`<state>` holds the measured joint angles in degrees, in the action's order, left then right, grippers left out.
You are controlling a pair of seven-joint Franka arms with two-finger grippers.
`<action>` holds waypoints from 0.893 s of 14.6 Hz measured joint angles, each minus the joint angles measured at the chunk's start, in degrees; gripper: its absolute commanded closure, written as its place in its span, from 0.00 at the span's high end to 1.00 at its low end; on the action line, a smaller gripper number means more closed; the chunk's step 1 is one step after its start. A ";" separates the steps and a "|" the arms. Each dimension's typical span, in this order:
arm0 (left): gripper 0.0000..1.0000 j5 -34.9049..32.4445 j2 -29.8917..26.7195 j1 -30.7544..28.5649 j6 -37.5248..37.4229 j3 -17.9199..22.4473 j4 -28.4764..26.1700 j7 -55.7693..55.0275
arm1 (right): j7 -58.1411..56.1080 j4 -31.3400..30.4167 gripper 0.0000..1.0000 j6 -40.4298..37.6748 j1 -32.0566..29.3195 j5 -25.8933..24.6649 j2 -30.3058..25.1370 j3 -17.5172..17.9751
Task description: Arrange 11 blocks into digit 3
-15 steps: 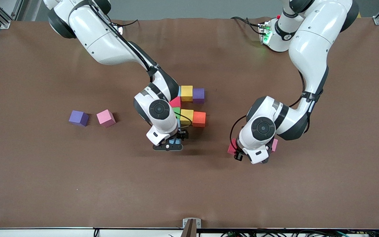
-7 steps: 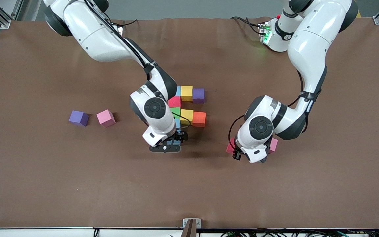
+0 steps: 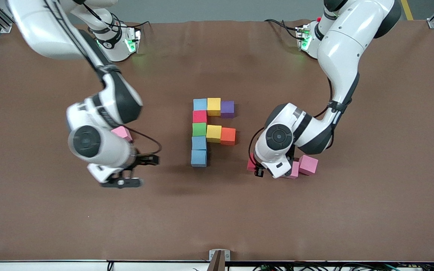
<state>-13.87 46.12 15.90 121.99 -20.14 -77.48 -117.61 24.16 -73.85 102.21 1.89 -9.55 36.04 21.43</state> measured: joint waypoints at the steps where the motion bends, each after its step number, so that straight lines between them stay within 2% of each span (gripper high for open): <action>1: 0.30 0.00 0.26 0.25 1.85 0.01 0.00 -2.38 | -0.30 -0.04 1.00 -1.00 -2.00 0.01 -1.00 0.04; 8: 0.30 0.00 2.96 2.62 11.91 0.01 0.74 -15.80 | -3.31 -0.32 1.00 -7.98 -15.45 0.01 -2.40 0.10; 13: 0.30 1.03 4.44 5.34 15.67 -0.01 0.93 -20.63 | -8.84 -0.28 1.00 -9.14 -18.88 -0.10 -5.51 0.07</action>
<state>-12.85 50.55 21.24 137.66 -20.16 -76.55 -138.24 15.32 -74.14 93.07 -16.99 -9.65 30.53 21.50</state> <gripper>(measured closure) 0.471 0.000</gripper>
